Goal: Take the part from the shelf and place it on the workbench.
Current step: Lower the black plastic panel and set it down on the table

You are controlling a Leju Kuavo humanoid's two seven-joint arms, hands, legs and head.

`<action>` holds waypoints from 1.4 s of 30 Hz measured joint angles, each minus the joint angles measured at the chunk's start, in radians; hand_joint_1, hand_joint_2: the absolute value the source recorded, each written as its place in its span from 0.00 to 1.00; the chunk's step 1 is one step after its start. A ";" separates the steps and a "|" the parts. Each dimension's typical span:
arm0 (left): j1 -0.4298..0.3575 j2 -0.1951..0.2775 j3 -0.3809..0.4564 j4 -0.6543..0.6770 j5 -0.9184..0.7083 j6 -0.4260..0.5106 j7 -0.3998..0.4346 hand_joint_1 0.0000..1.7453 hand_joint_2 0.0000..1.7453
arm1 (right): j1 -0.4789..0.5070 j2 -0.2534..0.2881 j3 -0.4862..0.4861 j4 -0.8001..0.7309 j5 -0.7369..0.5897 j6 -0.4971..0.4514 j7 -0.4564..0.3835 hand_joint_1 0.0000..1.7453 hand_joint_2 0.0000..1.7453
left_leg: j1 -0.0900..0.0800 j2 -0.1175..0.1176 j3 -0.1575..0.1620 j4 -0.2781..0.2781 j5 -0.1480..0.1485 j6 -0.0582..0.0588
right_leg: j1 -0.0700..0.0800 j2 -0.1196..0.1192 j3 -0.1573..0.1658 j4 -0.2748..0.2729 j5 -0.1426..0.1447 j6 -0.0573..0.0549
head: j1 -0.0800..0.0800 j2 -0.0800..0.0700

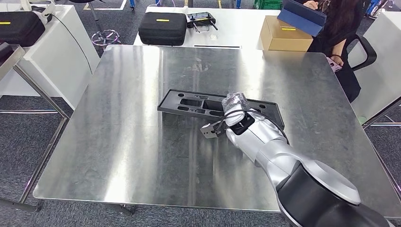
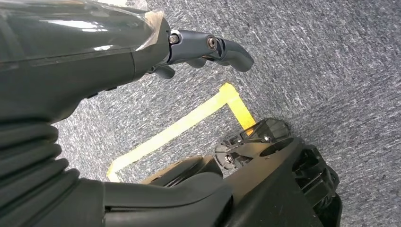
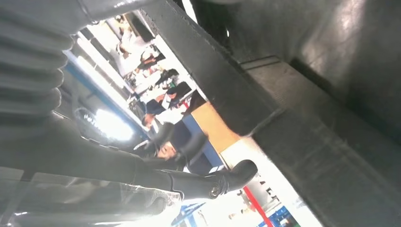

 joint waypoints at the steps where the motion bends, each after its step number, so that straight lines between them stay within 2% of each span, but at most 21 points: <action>1: 0.000 0.000 0.000 0.000 0.002 0.001 0.004 0.00 0.00 | -0.002 -0.001 -0.008 0.000 -0.017 -0.002 0.002 0.00 0.00 | 0.000 0.000 0.000 0.000 0.000 0.000 | 0.000 0.000 0.000 0.000 0.000 0.000 | 0.000 0.000; 8: -0.001 -0.003 -0.001 0.000 0.019 0.001 0.025 0.00 0.00 | -0.030 0.007 -0.169 -0.009 -0.212 -0.049 -0.002 0.00 0.00 | 0.000 0.000 0.001 -0.001 0.000 0.000 | 0.000 0.000 0.001 0.000 0.000 0.000 | 0.000 0.000; 12: 0.000 -0.006 -0.005 0.000 0.025 0.001 0.031 0.00 0.00 | -0.049 0.015 -0.239 -0.022 -0.229 -0.069 -0.009 0.00 0.00 | 0.001 0.000 0.001 -0.001 0.000 0.000 | 0.000 0.000 0.001 0.000 0.000 0.000 | 0.000 0.000; 16: 0.000 -0.008 -0.014 0.000 0.034 0.010 0.031 0.00 0.00 | -0.058 0.017 -0.270 -0.062 -0.199 -0.152 -0.042 0.00 0.00 | 0.001 0.000 0.001 -0.001 0.000 0.000 | 0.000 0.000 0.001 0.000 0.000 0.000 | 0.000 0.000; 19: 0.001 -0.009 -0.021 0.000 0.037 0.018 0.032 0.00 0.00 | -0.064 0.016 -0.285 -0.142 -0.179 -0.201 -0.059 0.00 0.00 | 0.001 0.000 0.001 -0.001 0.000 0.000 | 0.000 0.000 0.001 0.000 0.000 0.000 | 0.000 0.000; 24: 0.001 -0.014 -0.027 -0.001 0.044 0.028 0.034 0.00 0.00 | -0.059 0.012 -0.311 -0.325 -0.160 -0.218 -0.051 0.00 0.00 | 0.001 0.000 0.001 -0.001 0.000 0.000 | 0.000 0.000 0.001 0.000 0.000 0.000 | 0.000 0.000; 28: 0.001 -0.016 -0.039 -0.003 0.055 0.034 0.029 0.00 0.00 | -0.012 0.000 -0.344 -0.499 -0.204 -0.300 -0.114 0.00 0.00 | 0.001 0.001 0.001 -0.001 0.000 0.000 | 0.000 0.000 0.001 0.000 0.000 0.000 | 0.000 0.000; 32: 0.002 -0.019 -0.048 -0.010 0.076 0.038 0.005 0.00 0.00 | 0.093 -0.009 -0.402 -0.737 -0.422 -0.357 -0.243 0.00 0.00 | 0.001 -0.001 0.001 -0.001 0.000 0.000 | 0.000 0.000 0.001 0.000 -0.001 0.000 | 0.000 0.000; 35: 0.002 -0.020 -0.050 -0.012 0.086 0.041 -0.004 0.00 0.00 | 0.157 -0.017 -0.432 -0.866 -0.508 -0.356 -0.279 0.00 0.00 | 0.001 0.000 0.001 -0.001 0.000 0.000 | 0.000 0.000 0.001 0.000 -0.001 -0.001 | 0.000 0.000; 37: 0.004 -0.020 -0.051 -0.014 0.100 0.044 -0.015 0.00 0.00 | 0.190 -0.023 -0.450 -0.924 -0.598 -0.316 -0.318 0.00 0.00 | 0.001 0.000 0.001 -0.001 0.000 0.000 | 0.000 0.000 0.001 0.000 -0.001 -0.001 | 0.000 0.000; 39: 0.007 -0.020 -0.050 -0.017 0.128 0.048 -0.039 0.00 0.00 | 0.252 -0.025 -0.474 -1.000 -0.831 -0.223 -0.391 0.00 0.00 | -0.001 0.000 0.002 0.000 -0.002 0.002 | -0.001 0.000 0.002 -0.002 -0.001 0.001 | 0.000 0.000; 42: 0.023 -0.017 -0.042 -0.019 0.178 0.045 -0.080 0.00 0.00 | 0.377 -0.028 -0.493 -1.149 -1.285 -0.095 -0.461 0.00 0.00 | -0.005 -0.001 0.002 0.002 -0.007 0.011 | -0.005 0.000 0.004 -0.004 -0.002 0.007 | 0.000 0.000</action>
